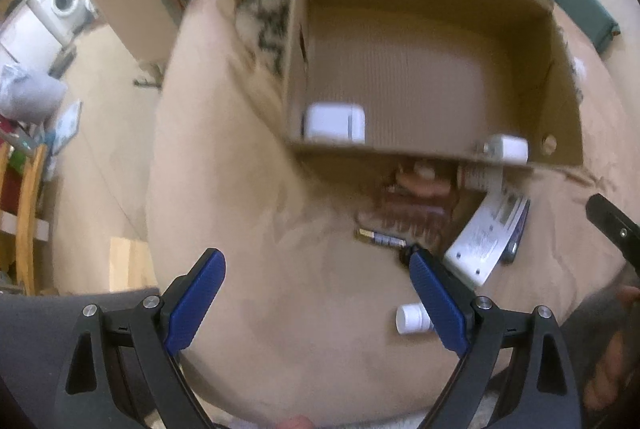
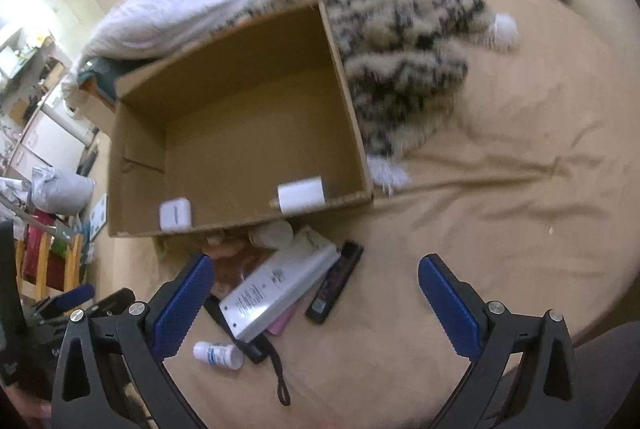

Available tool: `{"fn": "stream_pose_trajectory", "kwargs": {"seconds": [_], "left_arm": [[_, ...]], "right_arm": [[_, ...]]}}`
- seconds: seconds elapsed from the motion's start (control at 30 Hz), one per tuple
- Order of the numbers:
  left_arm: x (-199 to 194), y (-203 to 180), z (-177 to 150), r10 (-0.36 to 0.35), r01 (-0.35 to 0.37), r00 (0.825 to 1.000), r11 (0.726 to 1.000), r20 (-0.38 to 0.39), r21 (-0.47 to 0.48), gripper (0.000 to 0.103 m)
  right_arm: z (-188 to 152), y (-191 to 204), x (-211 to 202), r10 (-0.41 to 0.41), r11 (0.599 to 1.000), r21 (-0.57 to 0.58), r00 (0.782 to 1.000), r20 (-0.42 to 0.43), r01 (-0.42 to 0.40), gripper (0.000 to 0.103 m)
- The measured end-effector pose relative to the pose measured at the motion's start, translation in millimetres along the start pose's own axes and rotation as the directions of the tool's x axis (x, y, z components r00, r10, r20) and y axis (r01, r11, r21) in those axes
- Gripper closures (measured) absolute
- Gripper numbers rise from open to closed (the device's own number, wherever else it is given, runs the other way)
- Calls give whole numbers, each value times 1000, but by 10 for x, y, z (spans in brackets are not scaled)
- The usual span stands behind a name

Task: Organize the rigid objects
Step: 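Grasp the white pill bottle with the left tool while the right tool grasps the white power bank, then lift the pill bottle and power bank and carry both over the box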

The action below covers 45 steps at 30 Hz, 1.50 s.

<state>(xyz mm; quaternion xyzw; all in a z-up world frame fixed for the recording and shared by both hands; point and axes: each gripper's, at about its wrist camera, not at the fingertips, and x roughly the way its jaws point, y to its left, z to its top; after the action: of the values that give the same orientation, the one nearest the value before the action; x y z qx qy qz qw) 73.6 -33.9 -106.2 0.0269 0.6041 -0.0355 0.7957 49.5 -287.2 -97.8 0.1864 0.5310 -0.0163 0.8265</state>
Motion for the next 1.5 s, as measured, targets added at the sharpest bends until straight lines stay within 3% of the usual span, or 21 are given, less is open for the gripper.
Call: {"fn": "stream_pose_trajectory", "kwargs": {"seconds": [0.2,0.5,0.53,0.6,0.63,0.7,0.87,0.97,1.0,1.07,1.13,1.2,1.37,1.5], "left_arm": [[357,-77,-130,-86,80,983,996,-161,-44,11],[537,-549,-360,-178,186,952,983,-251,8,12],[568,-585,-388,-174,183,950,983,-259,13,13],[601,-635,-402,-169,182,950,983,-263,27,33],[615,-656,-411,-163,179,950,983,-265,37,36],[619,-661,-408,-163,181,952,982,-258,47,59],[580,-559,-362,-132,147,964,988,-232,51,59],[572,-424,-321,-90,98,973,995,-211,28,59],[564,-362,-303,-73,78,977,997,-202,17,59],[547,-251,-267,-55,54,981,998,-188,-15,59],[531,-156,-235,-48,41,983,998,-176,-45,59],[513,-101,-213,-47,36,985,997,-168,-65,59],[499,-152,-278,-52,39,986,996,-158,-83,59],[457,-86,-220,-53,40,987,996,-154,-82,59]], "right_arm": [[-6,20,185,-3,1000,8,998,-67,4,0],[3,-21,195,-5,1000,22,997,-77,6,0],[7,-38,200,-2,1000,31,997,-80,5,0],[9,-69,211,5,999,48,996,-88,-1,0],[6,-84,222,17,998,59,995,-94,-11,0],[6,-119,258,47,995,89,992,-117,-37,0],[-13,-296,371,160,967,225,973,-167,-120,0],[-16,-345,421,142,966,239,972,-188,-95,0],[-16,-331,443,145,967,234,970,-197,-97,3],[-39,-298,515,228,951,261,947,-228,-166,26],[-106,-277,646,349,907,341,895,-277,-248,33],[-169,-265,747,393,881,391,871,-296,-265,45],[-205,-252,899,387,866,437,878,-280,-243,55],[-157,-195,994,361,874,433,890,-278,-220,55]]}}
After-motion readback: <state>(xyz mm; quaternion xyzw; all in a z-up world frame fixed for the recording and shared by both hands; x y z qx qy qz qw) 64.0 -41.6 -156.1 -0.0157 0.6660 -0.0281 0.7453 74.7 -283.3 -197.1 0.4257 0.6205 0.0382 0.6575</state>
